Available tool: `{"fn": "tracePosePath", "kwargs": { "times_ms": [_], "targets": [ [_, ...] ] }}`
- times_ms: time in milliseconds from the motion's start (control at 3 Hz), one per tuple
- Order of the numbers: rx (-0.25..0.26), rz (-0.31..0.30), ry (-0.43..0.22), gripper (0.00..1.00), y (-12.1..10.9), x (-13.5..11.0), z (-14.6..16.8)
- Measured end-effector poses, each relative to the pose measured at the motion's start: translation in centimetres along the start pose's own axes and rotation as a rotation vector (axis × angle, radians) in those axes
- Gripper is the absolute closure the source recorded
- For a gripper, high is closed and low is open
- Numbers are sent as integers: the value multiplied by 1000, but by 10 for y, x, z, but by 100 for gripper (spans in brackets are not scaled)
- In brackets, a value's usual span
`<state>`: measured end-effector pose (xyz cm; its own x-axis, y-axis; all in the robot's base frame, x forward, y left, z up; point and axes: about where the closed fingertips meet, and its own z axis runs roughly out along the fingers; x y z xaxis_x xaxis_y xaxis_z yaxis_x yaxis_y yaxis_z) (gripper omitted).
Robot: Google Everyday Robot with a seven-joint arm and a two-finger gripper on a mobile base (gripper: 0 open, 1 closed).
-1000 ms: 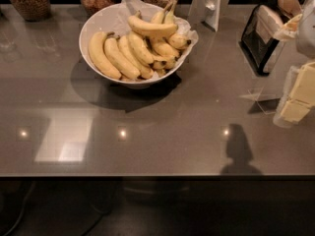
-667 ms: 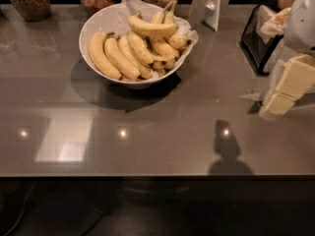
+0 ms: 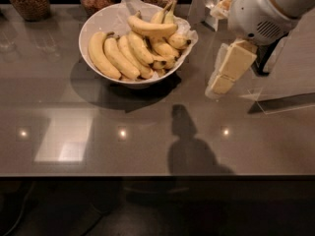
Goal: Pick banana from white bowl
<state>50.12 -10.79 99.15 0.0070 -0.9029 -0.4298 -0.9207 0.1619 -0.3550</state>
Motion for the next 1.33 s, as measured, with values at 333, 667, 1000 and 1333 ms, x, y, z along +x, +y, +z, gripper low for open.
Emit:
{"fn": "tracePosePath", "kwargs": {
  "times_ms": [333,667,1000,1333],
  "targets": [
    [59,-32,-62,0,-33,-35,35],
    [60,-32,-62,0,-33,-36,35],
    [78,-49,-76,0,-41,-43,37],
    [102,-83,-117,0,-68,-63,52]
  ]
}}
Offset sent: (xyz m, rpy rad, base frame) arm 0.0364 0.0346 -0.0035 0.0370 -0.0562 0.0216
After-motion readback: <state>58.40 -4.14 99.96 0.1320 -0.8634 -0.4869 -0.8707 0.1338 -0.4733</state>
